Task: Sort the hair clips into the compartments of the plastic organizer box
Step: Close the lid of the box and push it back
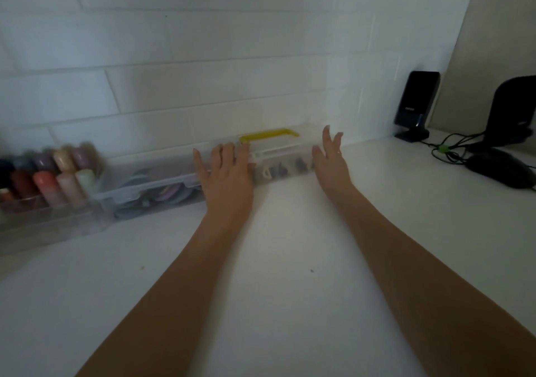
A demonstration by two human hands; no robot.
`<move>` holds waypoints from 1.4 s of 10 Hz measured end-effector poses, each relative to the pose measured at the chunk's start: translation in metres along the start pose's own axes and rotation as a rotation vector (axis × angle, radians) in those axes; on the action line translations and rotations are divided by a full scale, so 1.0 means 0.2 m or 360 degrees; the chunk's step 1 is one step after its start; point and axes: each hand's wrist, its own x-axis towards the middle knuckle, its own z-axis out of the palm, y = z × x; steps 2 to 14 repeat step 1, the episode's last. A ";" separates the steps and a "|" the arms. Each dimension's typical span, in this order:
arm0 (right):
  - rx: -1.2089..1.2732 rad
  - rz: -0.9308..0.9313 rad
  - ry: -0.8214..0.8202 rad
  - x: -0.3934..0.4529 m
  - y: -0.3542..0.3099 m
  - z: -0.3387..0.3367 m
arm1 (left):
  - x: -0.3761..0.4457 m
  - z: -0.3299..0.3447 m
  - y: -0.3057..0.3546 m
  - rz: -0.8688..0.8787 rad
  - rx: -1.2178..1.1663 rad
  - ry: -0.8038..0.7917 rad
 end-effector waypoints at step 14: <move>0.0170 0.0174 0.0107 -0.01 -0.05 -0.07 | 0.03 -0.08 -0.06 -0.0035 -0.0419 -0.0142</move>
